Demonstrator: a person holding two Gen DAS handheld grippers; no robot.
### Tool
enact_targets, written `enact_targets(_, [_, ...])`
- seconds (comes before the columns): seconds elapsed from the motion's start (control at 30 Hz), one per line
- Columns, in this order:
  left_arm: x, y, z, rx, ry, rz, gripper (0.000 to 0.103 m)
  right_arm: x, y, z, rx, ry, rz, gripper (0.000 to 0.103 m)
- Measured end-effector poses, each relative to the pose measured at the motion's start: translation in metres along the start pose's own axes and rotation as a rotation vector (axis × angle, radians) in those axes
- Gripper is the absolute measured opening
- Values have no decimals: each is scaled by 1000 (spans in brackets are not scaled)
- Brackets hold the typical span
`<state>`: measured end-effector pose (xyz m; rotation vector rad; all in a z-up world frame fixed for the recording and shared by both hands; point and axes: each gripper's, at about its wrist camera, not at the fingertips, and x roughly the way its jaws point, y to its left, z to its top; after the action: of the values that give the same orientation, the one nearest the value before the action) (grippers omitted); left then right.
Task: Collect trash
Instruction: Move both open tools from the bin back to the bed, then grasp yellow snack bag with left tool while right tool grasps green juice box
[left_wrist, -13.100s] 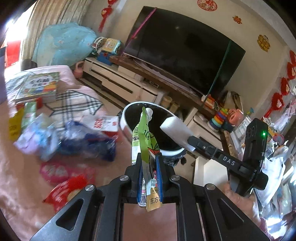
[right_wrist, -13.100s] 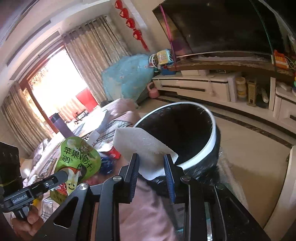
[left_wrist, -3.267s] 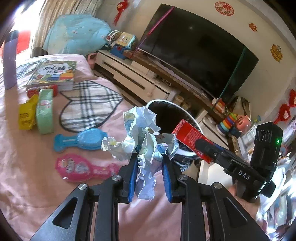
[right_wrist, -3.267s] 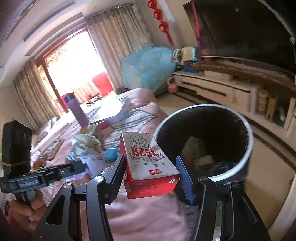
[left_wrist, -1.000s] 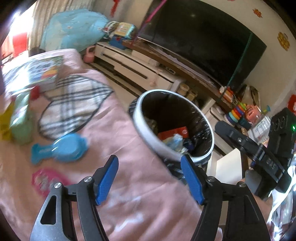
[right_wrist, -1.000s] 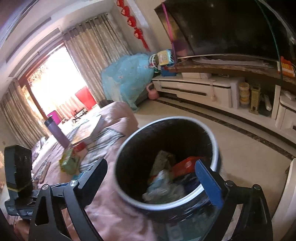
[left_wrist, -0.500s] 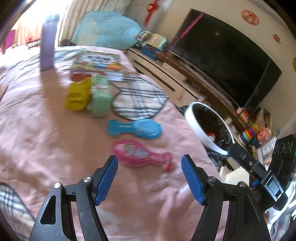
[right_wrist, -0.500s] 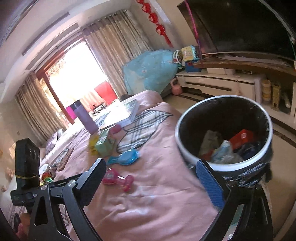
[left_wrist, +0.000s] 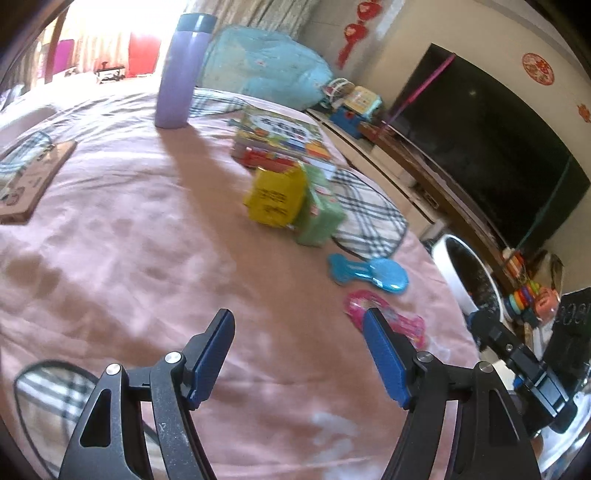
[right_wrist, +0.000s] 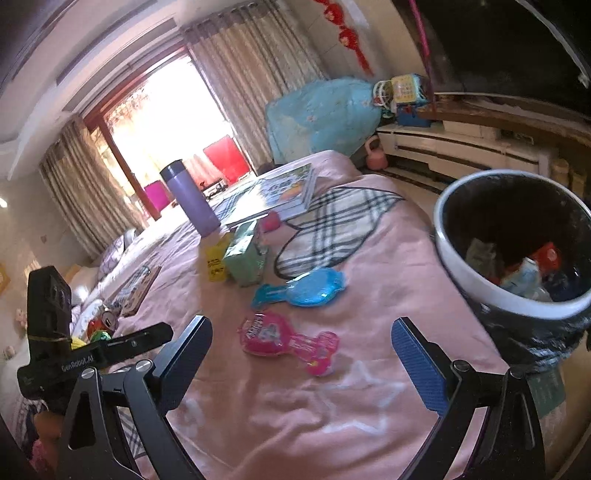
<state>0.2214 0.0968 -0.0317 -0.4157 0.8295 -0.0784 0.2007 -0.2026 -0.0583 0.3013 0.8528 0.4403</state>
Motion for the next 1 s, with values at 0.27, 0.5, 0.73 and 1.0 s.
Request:
enact_targets(0.27, [23,14,27,15,-7,41,70,32,27,17,-38,30,31,99])
enact_targets(0.5, [67,30,62,43,25,23,69,65,44,34,-69,79,64,80])
enact_targets(0.73, [115,36,95,87,69,-57,56,87,40,38,-47,114,53,60])
enact_targets(1.0, [151,43,106,102,129,-188,16,112,45,42,-20,148,68,58])
